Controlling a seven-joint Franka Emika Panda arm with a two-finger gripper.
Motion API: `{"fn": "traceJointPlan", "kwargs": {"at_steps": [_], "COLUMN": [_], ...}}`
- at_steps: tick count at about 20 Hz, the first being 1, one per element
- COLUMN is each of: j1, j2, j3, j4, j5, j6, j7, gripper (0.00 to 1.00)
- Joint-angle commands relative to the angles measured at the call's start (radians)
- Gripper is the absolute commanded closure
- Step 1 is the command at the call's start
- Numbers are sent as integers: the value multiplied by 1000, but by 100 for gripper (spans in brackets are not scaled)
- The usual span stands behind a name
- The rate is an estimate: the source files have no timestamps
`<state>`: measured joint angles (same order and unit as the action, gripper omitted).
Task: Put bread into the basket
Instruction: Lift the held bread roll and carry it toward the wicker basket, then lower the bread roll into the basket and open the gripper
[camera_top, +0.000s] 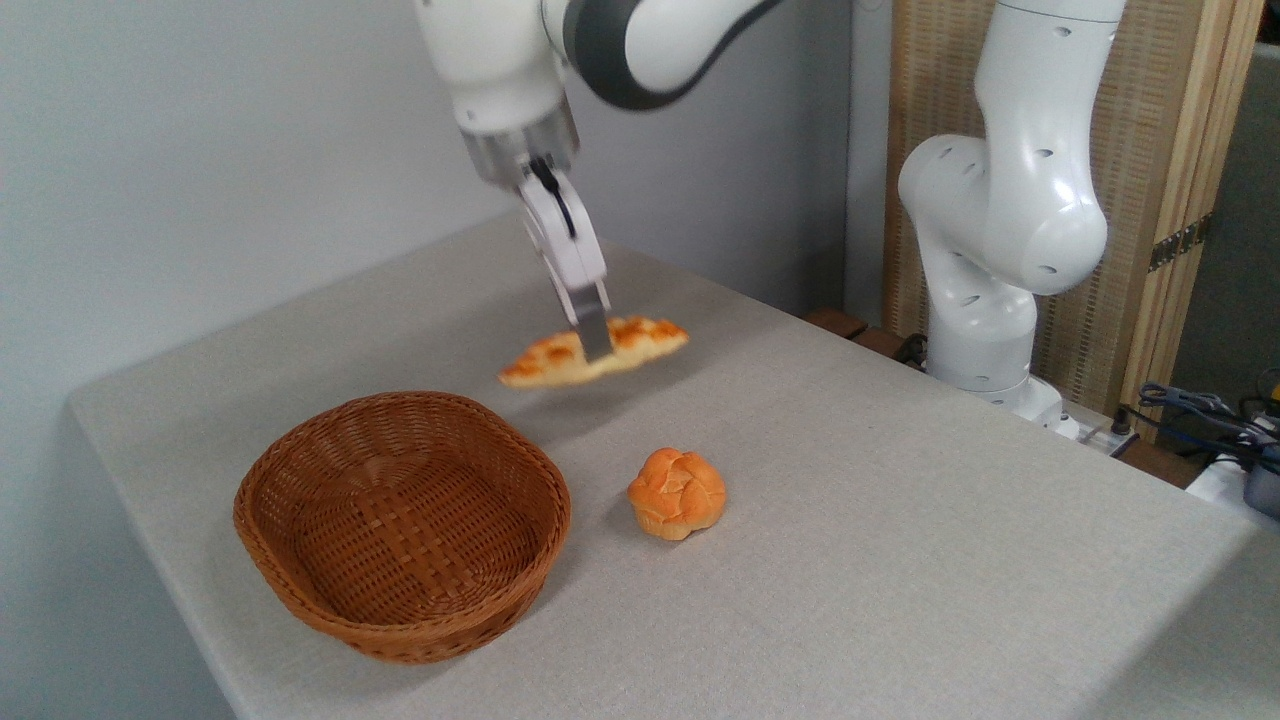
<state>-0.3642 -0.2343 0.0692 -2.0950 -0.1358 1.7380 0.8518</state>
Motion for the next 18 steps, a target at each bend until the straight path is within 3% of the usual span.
{"fn": "traceJointPlan", "kwargs": {"at_steps": [1, 4, 6, 7, 9, 14, 17, 18], "j1": [-13, -13, -13, -13, -15, -15, -15, -15], "j2": [61, 125, 165, 185, 216, 271, 286, 286], "j3": [76, 93, 93, 93, 90, 90, 90, 90], "j4": [127, 164, 164, 165, 167, 165, 165, 164], "j5": [-155, -238, -274, -281, -285, -298, -292, -288], "j6": [-12, 124, 245, 289, 368, 477, 492, 491], "j7": [30, 4, -84, -139, -198, -195, -192, -192], "gripper": [65, 63, 57, 52, 52, 50, 39, 28]}}
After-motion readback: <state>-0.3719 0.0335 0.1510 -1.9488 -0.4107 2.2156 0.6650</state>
